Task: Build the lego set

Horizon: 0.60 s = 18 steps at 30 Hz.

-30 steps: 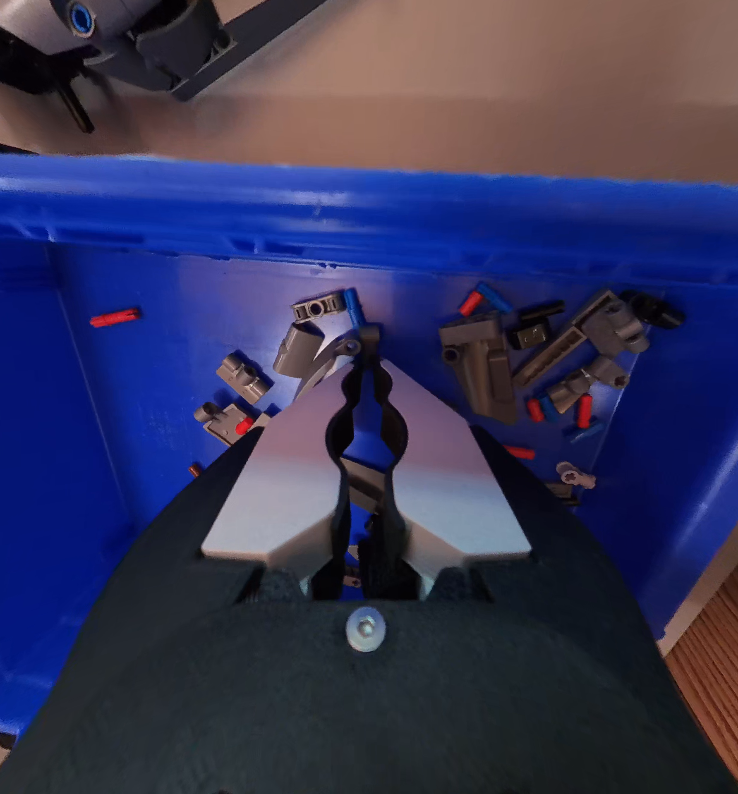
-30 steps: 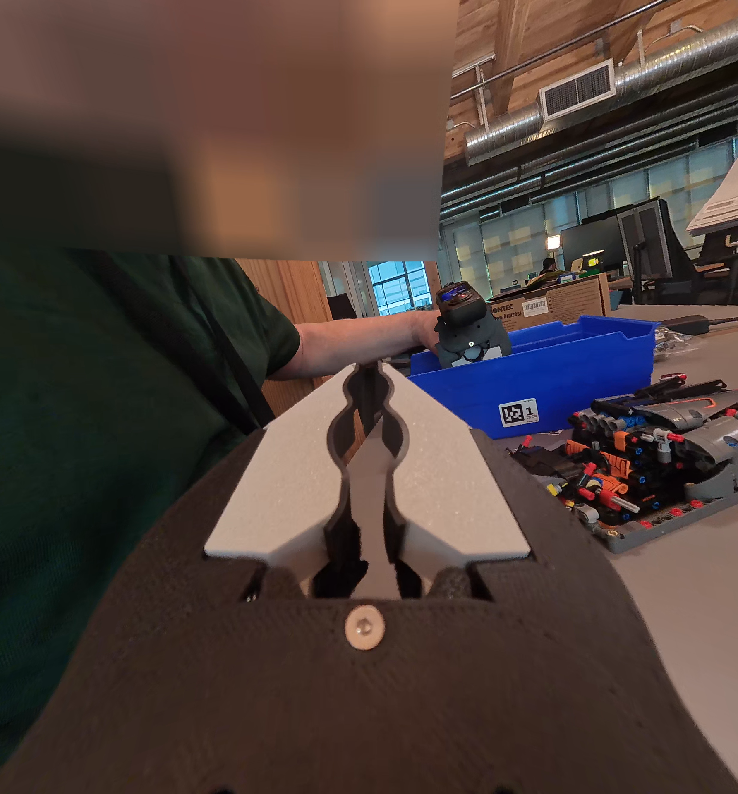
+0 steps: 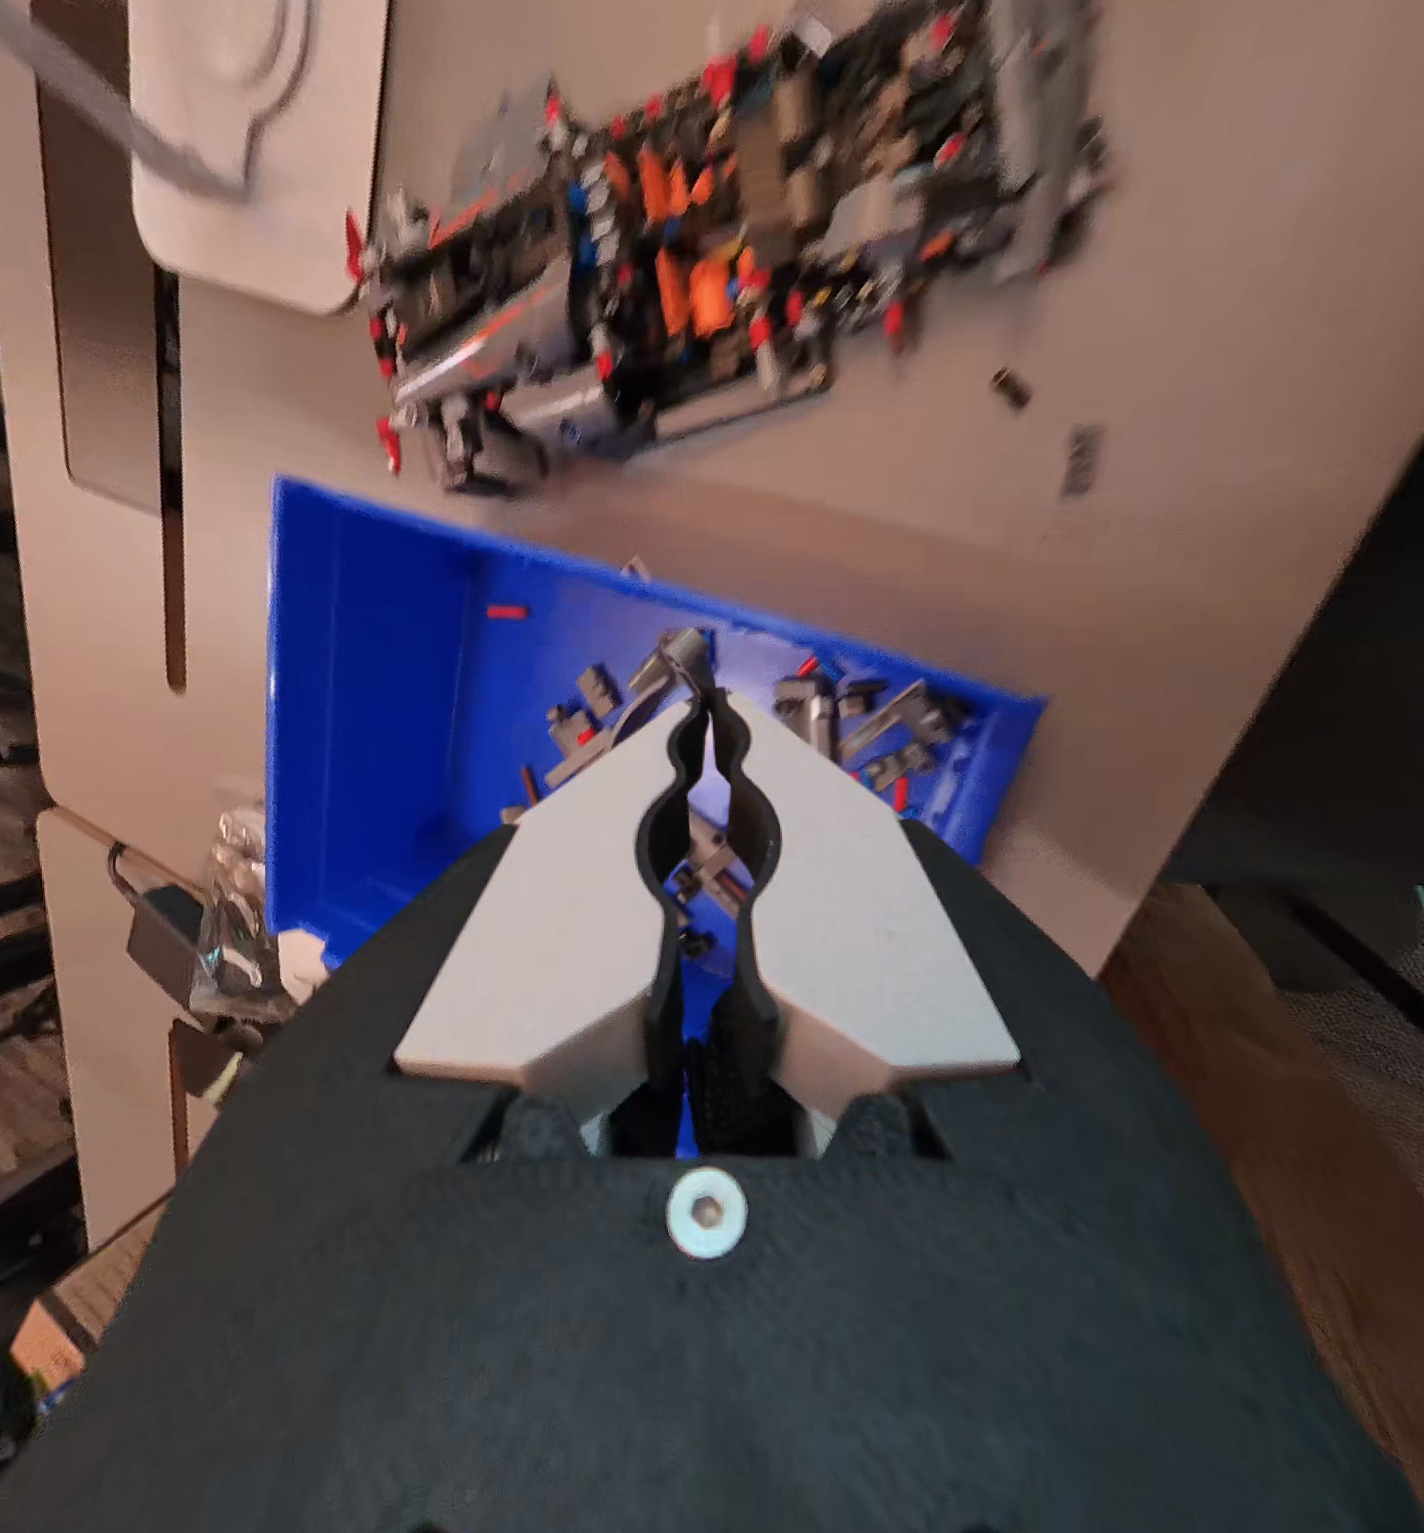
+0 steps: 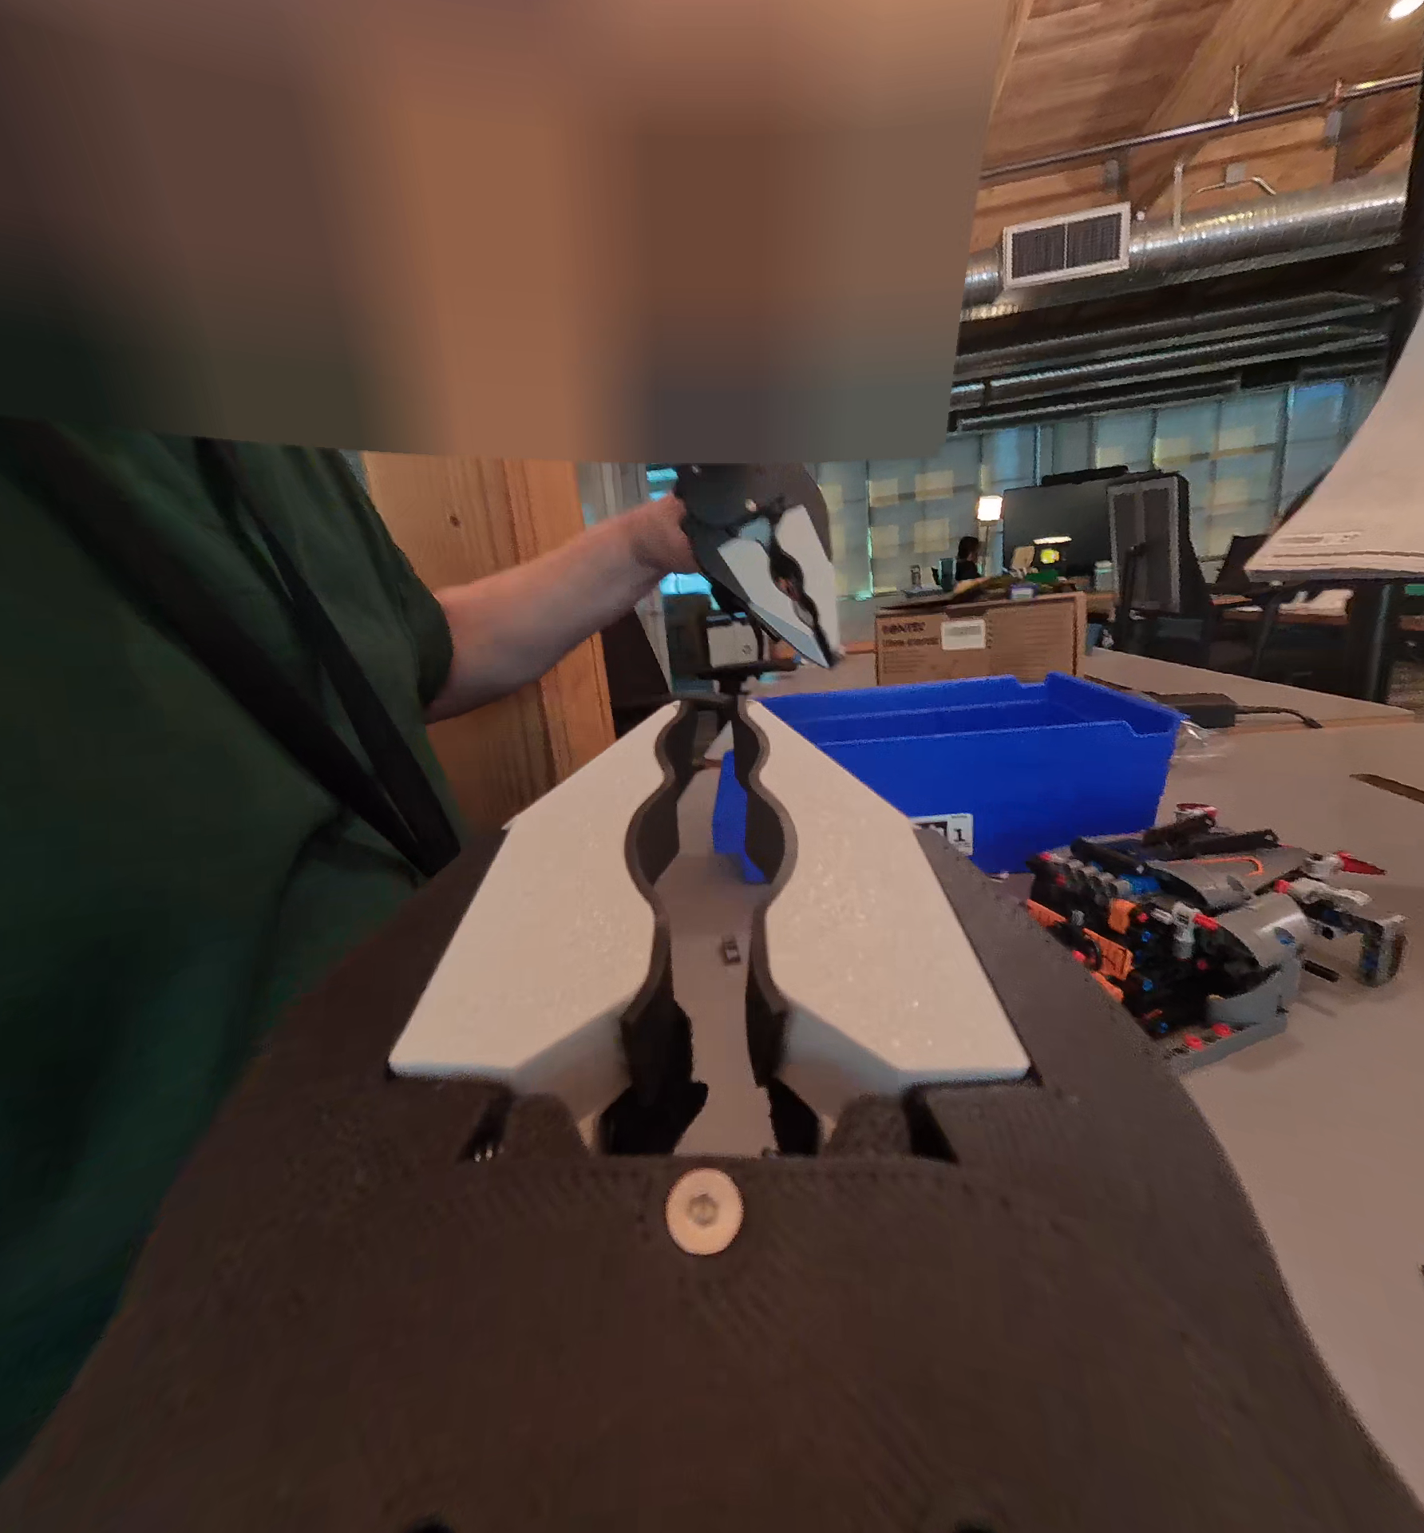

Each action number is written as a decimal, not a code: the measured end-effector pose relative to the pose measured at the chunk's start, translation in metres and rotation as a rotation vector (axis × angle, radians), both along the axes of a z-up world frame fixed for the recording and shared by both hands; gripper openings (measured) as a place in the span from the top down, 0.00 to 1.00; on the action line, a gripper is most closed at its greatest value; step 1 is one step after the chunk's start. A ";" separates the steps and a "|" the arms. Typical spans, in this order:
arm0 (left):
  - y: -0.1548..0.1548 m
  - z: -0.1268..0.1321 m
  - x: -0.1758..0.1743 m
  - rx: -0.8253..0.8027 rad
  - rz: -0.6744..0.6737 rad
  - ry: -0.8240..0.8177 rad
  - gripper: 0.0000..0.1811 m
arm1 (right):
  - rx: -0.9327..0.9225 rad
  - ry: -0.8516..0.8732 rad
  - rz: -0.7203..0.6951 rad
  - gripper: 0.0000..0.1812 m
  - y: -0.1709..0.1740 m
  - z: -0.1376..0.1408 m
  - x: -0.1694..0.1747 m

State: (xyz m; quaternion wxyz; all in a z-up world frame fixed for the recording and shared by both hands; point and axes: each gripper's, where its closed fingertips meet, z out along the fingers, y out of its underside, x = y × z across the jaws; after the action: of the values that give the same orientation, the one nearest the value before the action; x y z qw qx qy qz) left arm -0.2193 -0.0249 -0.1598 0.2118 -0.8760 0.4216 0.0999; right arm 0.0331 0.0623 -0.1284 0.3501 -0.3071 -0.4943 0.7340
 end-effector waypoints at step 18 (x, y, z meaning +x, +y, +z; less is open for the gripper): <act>0.017 -0.127 0.208 -0.172 -0.107 -0.309 1.00 | 0.623 -0.797 -0.269 0.83 0.008 -0.158 -0.014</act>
State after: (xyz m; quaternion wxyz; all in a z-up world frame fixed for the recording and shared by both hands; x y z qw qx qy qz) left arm -0.0116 -0.0078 -0.2869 0.2032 -0.8722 0.4371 -0.0836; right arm 0.0196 0.0698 -0.2864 0.3007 -0.5047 -0.7402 0.3272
